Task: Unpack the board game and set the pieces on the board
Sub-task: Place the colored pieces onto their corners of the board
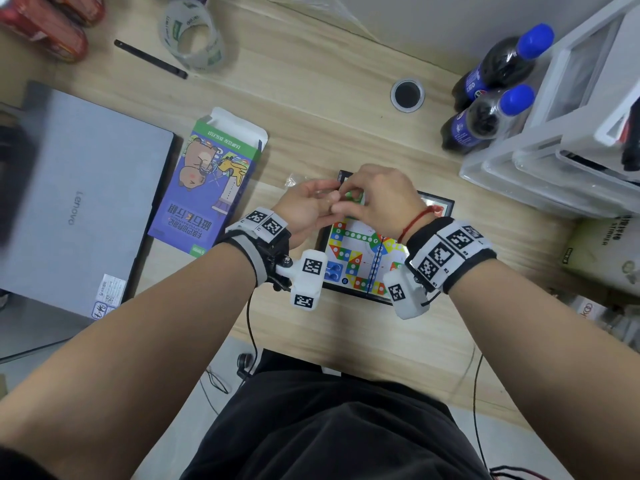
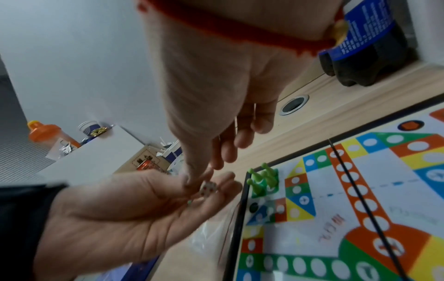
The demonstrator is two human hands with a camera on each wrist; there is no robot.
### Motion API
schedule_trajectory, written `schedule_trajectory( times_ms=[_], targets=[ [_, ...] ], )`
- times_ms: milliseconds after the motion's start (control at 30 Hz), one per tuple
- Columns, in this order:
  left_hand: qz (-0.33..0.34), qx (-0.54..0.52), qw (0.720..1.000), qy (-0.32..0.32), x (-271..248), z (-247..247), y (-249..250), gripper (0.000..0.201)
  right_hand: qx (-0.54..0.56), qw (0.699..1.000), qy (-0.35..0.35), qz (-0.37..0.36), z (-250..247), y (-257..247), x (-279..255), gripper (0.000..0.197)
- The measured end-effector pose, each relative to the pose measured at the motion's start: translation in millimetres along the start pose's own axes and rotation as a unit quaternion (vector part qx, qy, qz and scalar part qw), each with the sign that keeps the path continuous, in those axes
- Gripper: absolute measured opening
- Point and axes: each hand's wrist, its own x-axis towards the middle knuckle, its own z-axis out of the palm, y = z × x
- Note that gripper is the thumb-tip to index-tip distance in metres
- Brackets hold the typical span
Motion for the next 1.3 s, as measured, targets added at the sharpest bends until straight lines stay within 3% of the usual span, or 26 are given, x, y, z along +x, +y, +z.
schedule_trajectory(
  times_ms=[67, 267, 600, 767, 933, 1033, 1200, 1300],
  targets=[
    [-0.003, -0.005, 1.000, -0.022, -5, 3, 3, 0.037, 0.011, 1.000, -0.019, -0.005, 2, -3, -7, 0.030],
    [-0.014, 0.005, 0.998, -0.057, -16, 16, 10, 0.037, 0.068, 0.995, 0.072, 0.019, -4, 2, -27, 0.012],
    [-0.029, 0.068, 0.994, -0.080, -33, 32, 4, 0.042, 0.072, 0.992, 0.098, 0.019, -15, 5, -60, 0.019],
    [-0.019, 0.105, 0.990, -0.093, -41, 37, -6, 0.023, 0.096, 0.990, 0.101, 0.011, -9, 5, -74, 0.024],
    [-0.025, 0.097, 0.989, -0.106, -42, 37, -12, 0.034, 0.142, 0.982, 0.111, 0.050, -6, 5, -86, 0.021],
    [-0.009, 0.118, 0.991, -0.067, -44, 41, -12, 0.032, 0.125, 0.983, 0.112, 0.075, -4, 8, -89, 0.014],
    [0.076, 0.204, 0.971, 0.095, -37, 28, -4, 0.013, 0.053, 0.987, 0.088, 0.126, 8, 28, -92, 0.016],
    [0.099, 0.310, 0.943, 0.073, -37, 22, -5, 0.026, 0.063, 0.987, 0.081, 0.121, 13, 28, -94, 0.012]
  ],
)
